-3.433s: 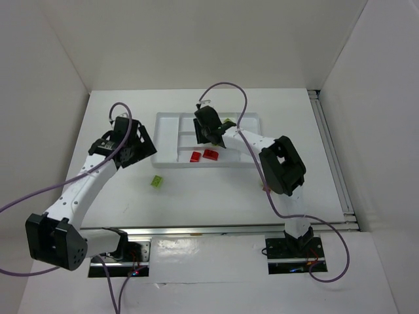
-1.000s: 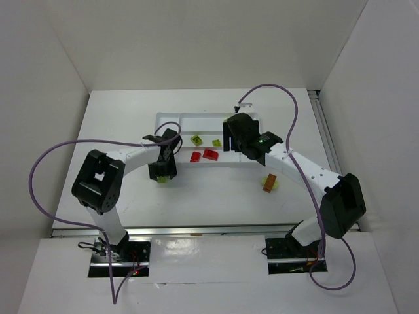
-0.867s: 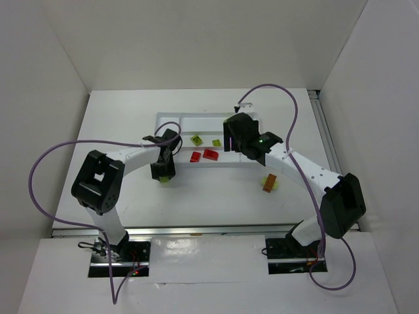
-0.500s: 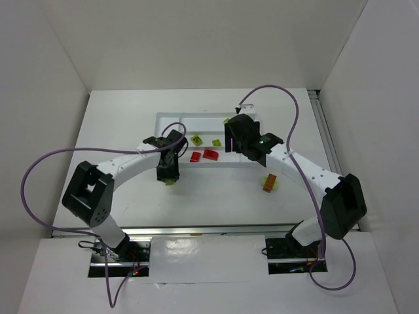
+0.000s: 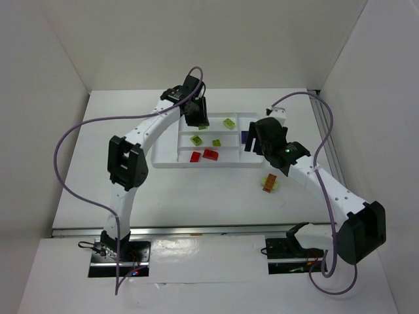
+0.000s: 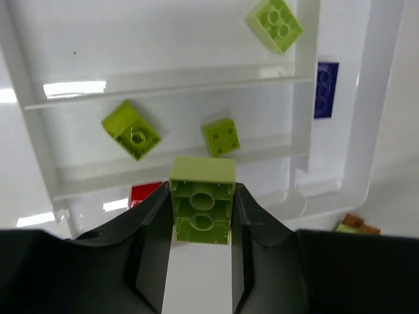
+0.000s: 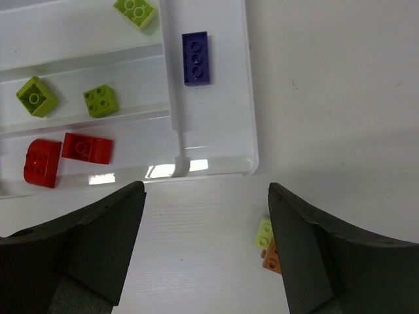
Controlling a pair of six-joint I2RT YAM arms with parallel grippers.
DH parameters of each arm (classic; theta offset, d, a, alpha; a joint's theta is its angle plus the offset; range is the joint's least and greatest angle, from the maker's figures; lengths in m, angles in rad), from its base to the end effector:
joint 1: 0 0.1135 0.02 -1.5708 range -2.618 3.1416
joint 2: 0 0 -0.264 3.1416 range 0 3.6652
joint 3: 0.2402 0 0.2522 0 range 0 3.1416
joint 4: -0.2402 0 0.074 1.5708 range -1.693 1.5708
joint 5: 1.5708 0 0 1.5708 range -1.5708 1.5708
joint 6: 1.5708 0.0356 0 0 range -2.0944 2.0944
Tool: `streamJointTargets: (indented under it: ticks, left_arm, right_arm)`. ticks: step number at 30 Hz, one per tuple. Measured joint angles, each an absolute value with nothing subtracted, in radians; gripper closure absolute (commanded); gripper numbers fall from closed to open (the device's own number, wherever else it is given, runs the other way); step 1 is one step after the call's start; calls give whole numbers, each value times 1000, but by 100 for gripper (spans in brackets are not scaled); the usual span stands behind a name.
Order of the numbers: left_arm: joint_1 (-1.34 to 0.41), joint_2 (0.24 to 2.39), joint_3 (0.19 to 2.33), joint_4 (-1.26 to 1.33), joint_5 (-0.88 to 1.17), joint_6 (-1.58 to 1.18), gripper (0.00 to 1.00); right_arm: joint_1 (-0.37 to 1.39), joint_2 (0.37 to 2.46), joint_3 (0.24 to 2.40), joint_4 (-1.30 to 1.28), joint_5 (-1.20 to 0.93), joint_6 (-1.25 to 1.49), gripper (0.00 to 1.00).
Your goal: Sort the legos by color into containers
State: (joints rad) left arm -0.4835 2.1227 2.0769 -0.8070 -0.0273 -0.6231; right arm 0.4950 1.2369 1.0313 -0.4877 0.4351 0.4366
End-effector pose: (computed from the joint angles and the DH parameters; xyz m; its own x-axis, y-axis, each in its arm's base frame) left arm 0.4236 -0.2213 0.3045 -0.8034 -0.2370 -0.5462 -0.0246 0.9298 -0.3672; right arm 0.2423 0.1138 0.3037 -0.5711 0.1275 -0.8109 0.1060 0.9911 0.0811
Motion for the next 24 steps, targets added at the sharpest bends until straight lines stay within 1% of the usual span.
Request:
streamJointTargets:
  ticks: [2,5,11,16,17,18,24]
  left_arm:
    - [-464,2214,2152,-805,-9,-623,100]
    - [-440,2291,2172,-767,6,-624,100]
    - [-405,2316,2150,-666,49,-624,100]
    - [-389,2367,2214,-590,116,-629,100]
    - [-388,2377,2217,-579,125,-630,96]
    - [-387,2391,2217,-569,134,-631,94]
    - [-387,2462,2226,-552,150,-630,89]
  right_arm:
    - [485,1227,1023,-491,430,451,17]
    - [479,1222,1007,-496,429,467,17]
    - [473,1220,988,-508,409,500,17]
    - [471,1224,987,-511,402,516,17]
    - [471,1227,987,-511,402,520,17]
    - [471,1230,987,-512,401,524,17]
    - [471,1235,950,-525,389,557,16]
